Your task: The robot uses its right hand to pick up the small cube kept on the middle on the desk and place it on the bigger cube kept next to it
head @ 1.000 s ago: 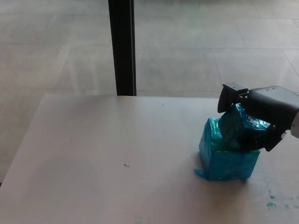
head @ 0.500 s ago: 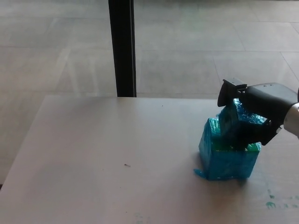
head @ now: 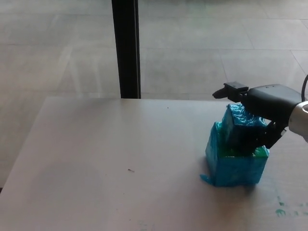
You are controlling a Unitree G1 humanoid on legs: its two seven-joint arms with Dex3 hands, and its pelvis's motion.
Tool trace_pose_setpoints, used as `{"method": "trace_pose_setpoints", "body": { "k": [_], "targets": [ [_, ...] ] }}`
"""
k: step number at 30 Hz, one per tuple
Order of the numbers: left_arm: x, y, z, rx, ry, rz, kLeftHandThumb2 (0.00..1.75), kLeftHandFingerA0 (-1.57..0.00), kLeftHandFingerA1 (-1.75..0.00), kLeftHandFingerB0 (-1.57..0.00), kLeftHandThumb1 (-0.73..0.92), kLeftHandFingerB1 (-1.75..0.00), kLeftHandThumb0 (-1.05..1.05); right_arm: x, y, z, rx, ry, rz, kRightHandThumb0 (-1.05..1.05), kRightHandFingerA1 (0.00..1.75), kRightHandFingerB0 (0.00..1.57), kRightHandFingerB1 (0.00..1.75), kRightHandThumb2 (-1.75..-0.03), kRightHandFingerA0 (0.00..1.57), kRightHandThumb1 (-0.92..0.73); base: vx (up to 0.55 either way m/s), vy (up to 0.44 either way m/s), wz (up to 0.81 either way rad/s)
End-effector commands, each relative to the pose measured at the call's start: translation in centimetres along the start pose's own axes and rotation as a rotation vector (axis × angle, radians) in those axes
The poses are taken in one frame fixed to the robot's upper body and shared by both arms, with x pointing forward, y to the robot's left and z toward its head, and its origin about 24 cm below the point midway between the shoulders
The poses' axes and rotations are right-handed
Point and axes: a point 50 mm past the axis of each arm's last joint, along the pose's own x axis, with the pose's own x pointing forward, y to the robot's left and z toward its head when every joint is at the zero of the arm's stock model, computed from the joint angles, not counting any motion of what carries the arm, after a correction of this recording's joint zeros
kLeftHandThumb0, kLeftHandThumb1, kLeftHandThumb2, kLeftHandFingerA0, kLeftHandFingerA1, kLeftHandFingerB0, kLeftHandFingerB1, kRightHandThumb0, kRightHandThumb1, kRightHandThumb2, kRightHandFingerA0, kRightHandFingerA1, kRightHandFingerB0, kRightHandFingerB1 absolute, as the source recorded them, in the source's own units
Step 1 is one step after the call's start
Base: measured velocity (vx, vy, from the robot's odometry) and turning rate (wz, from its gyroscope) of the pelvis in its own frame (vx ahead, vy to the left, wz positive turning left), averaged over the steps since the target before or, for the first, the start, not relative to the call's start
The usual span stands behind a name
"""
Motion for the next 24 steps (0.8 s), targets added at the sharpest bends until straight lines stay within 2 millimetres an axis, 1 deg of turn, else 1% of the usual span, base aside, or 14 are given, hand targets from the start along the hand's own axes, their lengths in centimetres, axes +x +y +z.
{"method": "trace_pose_setpoints", "body": {
  "k": [1, 3, 4, 5, 6, 15, 16, 17, 18, 19, 20, 22, 23, 24],
  "targets": [
    [0.0, 0.5, 0.1, -0.026, 0.019, -0.001, 0.60, -0.40, -0.74, -0.64, 0.66, -0.91, -0.76, -0.6, 0.6, 0.3, -0.010, 0.007, 0.361, -0.86, 0.54, 0.05, 0.21, -0.86, 0.27, -0.46, 0.00, 0.000, 0.00],
    [0.0, 0.4, 0.2, -0.023, 0.021, -0.001, 0.60, -0.41, -0.73, -0.65, 0.66, -0.90, -0.77, -0.7, 0.5, 0.3, -0.025, 0.010, 0.370, -0.79, 0.45, 0.00, 0.25, -0.88, 0.10, -0.45, 0.00, 0.000, 0.00],
    [0.0, 0.3, 0.2, -0.009, 0.018, -0.001, 0.98, -0.42, -0.73, -0.57, 0.50, -0.79, -0.76, -0.7, 0.3, 0.4, -0.057, 0.025, 0.391, -0.74, 0.13, 0.00, 0.28, -0.87, 0.00, -0.41, 0.00, 0.000, 0.00],
    [-0.1, 0.3, 0.1, -0.001, 0.011, -0.004, 0.98, -0.42, -0.72, -0.58, 0.50, -0.79, -0.76, -0.7, 0.2, 0.3, -0.091, 0.057, 0.420, -0.83, 0.00, 0.01, 0.20, -0.89, 0.00, -0.48, 0.00, 0.000, 0.00],
    [0.0, 0.3, 0.1, -0.009, 0.013, -0.002, 0.60, -0.40, -0.75, -0.59, 0.68, -0.80, -0.78, -0.7, 0.2, 0.2, -0.106, 0.075, 0.435, -0.85, 0.00, 0.01, 0.18, -0.90, 0.00, -0.49, 0.00, 0.000, 0.00],
    [-0.1, 0.4, -0.3, -0.033, 0.016, -0.004, 0.60, -0.41, -0.74, -0.62, 0.65, -0.86, -0.78, -1.0, -0.7, 0.0, -0.118, 0.098, 0.413, -1.02, 0.08, 0.00, 0.00, -1.00, 0.00, -0.60, 0.00, 0.000, 0.00],
    [-0.1, 0.4, -0.4, -0.035, 0.021, -0.002, 0.95, -0.45, -0.75, -0.57, 0.47, -0.80, -0.76, -1.0, -1.0, 0.2, -0.115, 0.100, 0.400, -0.99, 0.11, 0.00, 0.00, -0.99, 0.00, -0.58, 0.00, 0.000, 0.00],
    [-0.2, 0.4, -0.4, -0.030, 0.021, -0.007, 0.95, -0.44, -0.75, -0.55, 0.46, -0.77, -0.77, -0.9, -1.3, 0.3, -0.109, 0.096, 0.379, -0.96, 0.14, 0.00, 0.00, -0.98, 0.00, -0.57, 0.00, 0.000, 0.00],
    [-0.1, 0.4, -0.6, -0.034, 0.027, -0.001, 0.59, -0.45, -0.78, -0.60, 0.63, -0.79, -0.79, -0.9, -1.6, 0.4, -0.119, 0.097, 0.355, -0.96, 0.16, 0.00, 0.00, -0.97, 0.00, -0.56, 0.00, 0.000, 0.00],
    [-0.1, 0.3, -0.7, -0.033, 0.035, -0.001, 0.60, -0.42, -0.74, -0.62, 0.65, -0.83, -0.80, -0.9, -1.8, 0.5, -0.126, 0.096, 0.340, -0.97, 0.15, 0.00, 0.00, -0.97, 0.00, -0.55, 0.00, 0.000, 0.00],
    [-0.2, 0.3, -0.8, -0.024, 0.040, -0.006, 0.60, -0.41, -0.74, -0.62, 0.66, -0.81, -0.79, -0.9, -2.2, 0.7, -0.130, 0.087, 0.311, -1.02, 0.00, 0.00, 0.00, -0.58, 0.00, -0.56, 0.00, 0.000, 0.00],
    [-0.2, 0.3, -0.8, -0.023, 0.039, -0.005, 0.60, -0.41, -0.74, -0.62, 0.66, -0.81, -0.79, -0.9, -2.3, 0.8, -0.131, 0.086, 0.305, -1.02, 0.00, 0.00, 0.00, -0.58, 0.00, -0.56, 0.00, 0.000, 0.00],
    [-0.2, 0.2, -1.0, -0.024, 0.055, 0.003, 0.95, -0.42, -0.72, -0.66, 0.48, -0.86, -0.77, -0.9, -3.0, 1.0, -0.138, 0.069, 0.257, -1.05, 0.00, 0.00, 0.00, -0.59, 0.00, -0.58, 0.00, 0.000, 0.00],
    [-0.2, 0.2, -1.0, -0.008, 0.062, 0.010, 0.61, -0.43, -0.70, -0.65, 0.67, -0.86, -0.79, -0.9, -3.7, 1.1, -0.139, 0.068, 0.224, -1.04, 0.17, 0.00, 0.00, -1.03, 0.00, -0.57, 0.00, 0.000, 0.00]
  ]
}}
